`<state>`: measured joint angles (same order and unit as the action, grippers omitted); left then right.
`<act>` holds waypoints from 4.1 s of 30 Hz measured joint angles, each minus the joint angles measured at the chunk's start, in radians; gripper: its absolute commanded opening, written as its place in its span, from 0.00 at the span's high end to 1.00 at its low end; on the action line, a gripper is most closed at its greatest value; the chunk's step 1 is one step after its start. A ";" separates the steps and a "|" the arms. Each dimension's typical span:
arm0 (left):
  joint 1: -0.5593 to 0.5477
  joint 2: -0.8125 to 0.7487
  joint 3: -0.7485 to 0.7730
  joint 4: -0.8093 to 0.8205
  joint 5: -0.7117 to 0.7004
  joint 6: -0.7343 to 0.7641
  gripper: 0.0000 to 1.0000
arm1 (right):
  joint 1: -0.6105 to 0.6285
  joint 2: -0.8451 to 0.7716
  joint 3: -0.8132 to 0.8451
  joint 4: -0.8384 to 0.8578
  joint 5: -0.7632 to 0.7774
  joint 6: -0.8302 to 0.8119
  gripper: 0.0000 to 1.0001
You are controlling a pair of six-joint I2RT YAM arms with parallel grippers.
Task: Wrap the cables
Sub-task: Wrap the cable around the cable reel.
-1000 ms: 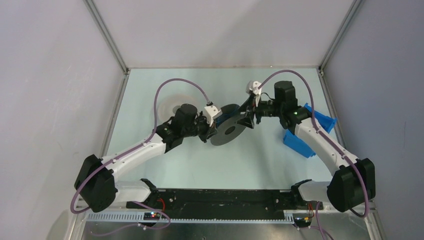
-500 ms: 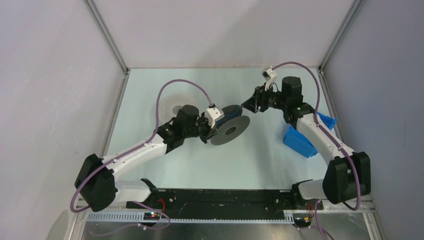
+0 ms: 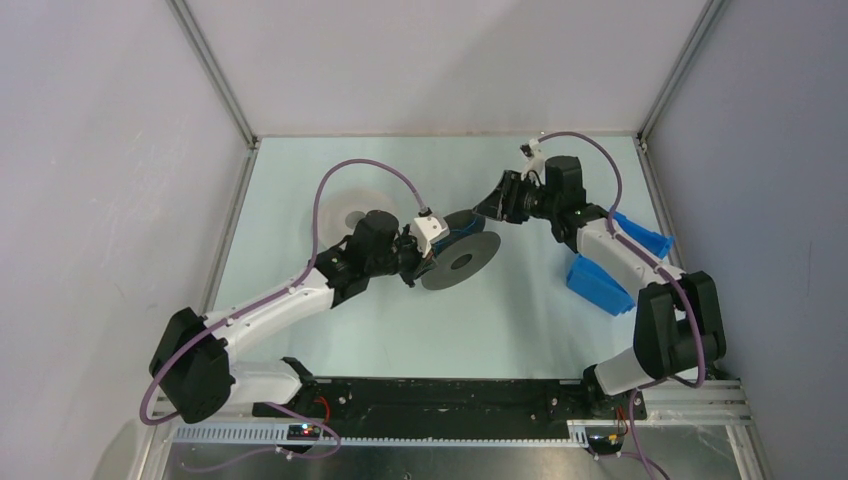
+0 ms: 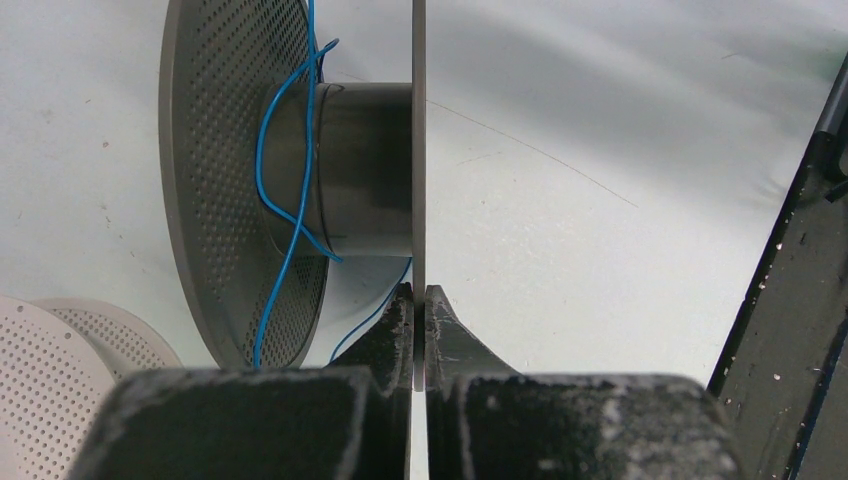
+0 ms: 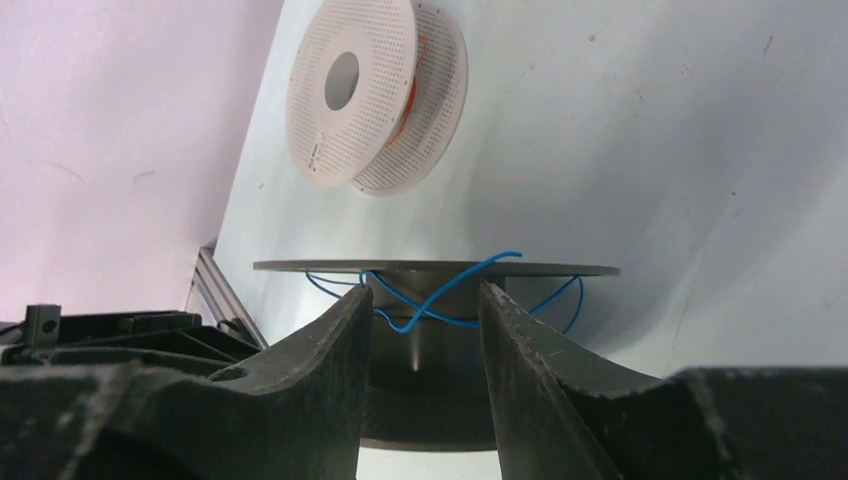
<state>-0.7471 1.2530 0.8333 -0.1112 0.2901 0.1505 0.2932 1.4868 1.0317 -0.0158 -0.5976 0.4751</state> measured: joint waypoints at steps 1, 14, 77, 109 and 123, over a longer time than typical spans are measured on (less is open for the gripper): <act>0.000 0.000 0.000 0.000 0.000 0.000 1.00 | 0.003 0.004 0.000 0.010 0.002 0.011 0.54; -0.002 0.000 -0.001 -0.002 0.000 -0.002 1.00 | 0.022 0.050 0.000 0.059 0.019 0.107 0.73; 0.479 0.096 -0.330 0.830 0.377 -1.115 1.00 | -0.106 -0.084 -0.282 0.208 0.093 0.008 1.00; 0.457 0.158 -0.377 0.971 0.201 -1.171 1.00 | 0.705 -0.394 -0.587 0.282 0.553 -0.289 1.00; 0.341 0.255 -0.346 1.027 0.132 -1.171 1.00 | 0.751 -0.153 -0.201 0.288 0.600 -0.426 1.00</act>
<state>-0.4061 1.5082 0.4870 0.9161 0.4217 -1.0206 1.0439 1.3334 0.8307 0.2718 0.0021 0.0490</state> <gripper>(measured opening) 0.017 0.009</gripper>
